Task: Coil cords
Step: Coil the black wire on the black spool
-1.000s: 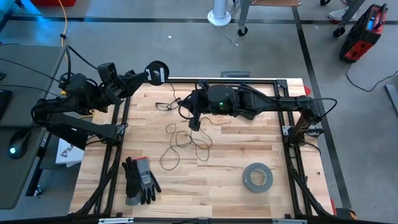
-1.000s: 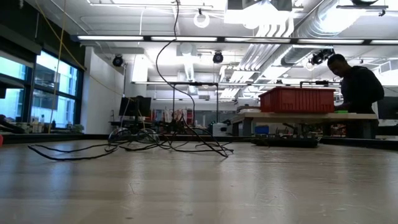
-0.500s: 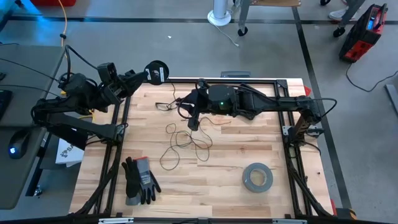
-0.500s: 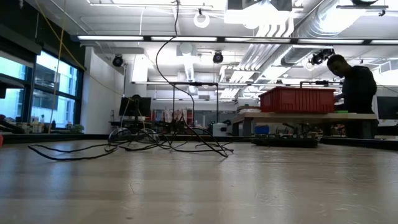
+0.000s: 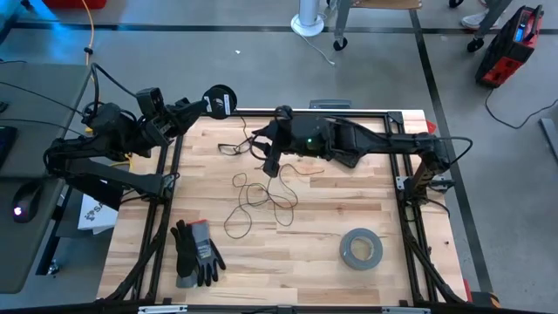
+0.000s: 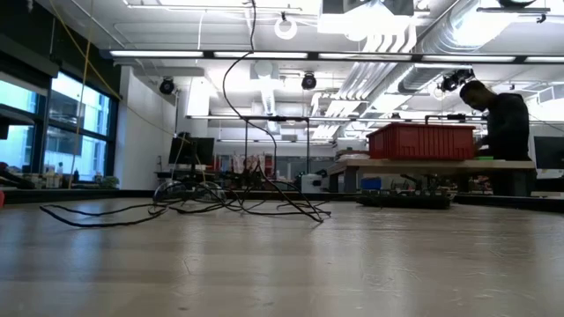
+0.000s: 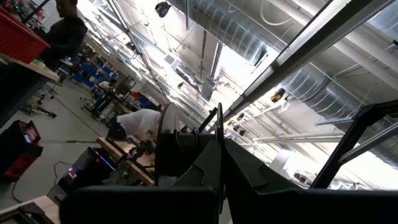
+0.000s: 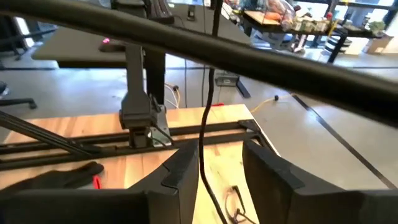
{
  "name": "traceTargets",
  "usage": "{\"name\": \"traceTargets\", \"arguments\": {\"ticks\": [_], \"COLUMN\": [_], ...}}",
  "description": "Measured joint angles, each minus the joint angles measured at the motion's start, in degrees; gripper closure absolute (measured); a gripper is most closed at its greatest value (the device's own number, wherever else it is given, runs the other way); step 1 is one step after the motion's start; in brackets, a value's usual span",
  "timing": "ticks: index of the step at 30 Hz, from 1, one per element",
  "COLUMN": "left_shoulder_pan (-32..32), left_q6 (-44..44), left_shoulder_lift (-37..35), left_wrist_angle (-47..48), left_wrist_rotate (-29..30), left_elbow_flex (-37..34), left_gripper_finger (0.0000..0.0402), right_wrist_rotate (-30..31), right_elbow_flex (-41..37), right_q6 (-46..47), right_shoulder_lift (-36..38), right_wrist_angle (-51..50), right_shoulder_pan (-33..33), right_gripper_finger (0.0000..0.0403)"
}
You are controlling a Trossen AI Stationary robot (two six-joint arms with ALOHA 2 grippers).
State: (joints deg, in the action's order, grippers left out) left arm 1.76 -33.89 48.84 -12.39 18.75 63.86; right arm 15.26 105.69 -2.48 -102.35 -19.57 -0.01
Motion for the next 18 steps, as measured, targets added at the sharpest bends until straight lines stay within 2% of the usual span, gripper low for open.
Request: {"name": "traceTargets", "arguments": {"ticks": [10,18], "left_shoulder_pan": [-0.01,-0.02], "left_q6": [0.02,0.02], "left_shoulder_lift": [0.02,-0.01], "left_wrist_angle": [-1.20,-1.28], "left_wrist_rotate": [0.15,0.95], "left_elbow_flex": [0.00,0.00], "left_gripper_finger": [0.0401,0.0401], "right_wrist_rotate": [-3.20,-3.79], "right_elbow_flex": [0.00,0.00], "right_q6": [-0.96,-0.99], "right_shoulder_lift": [-0.07,-0.09], "right_wrist_angle": [0.12,0.14], "right_shoulder_pan": [-0.23,-0.39], "right_gripper_finger": [0.0286,0.0328]}}
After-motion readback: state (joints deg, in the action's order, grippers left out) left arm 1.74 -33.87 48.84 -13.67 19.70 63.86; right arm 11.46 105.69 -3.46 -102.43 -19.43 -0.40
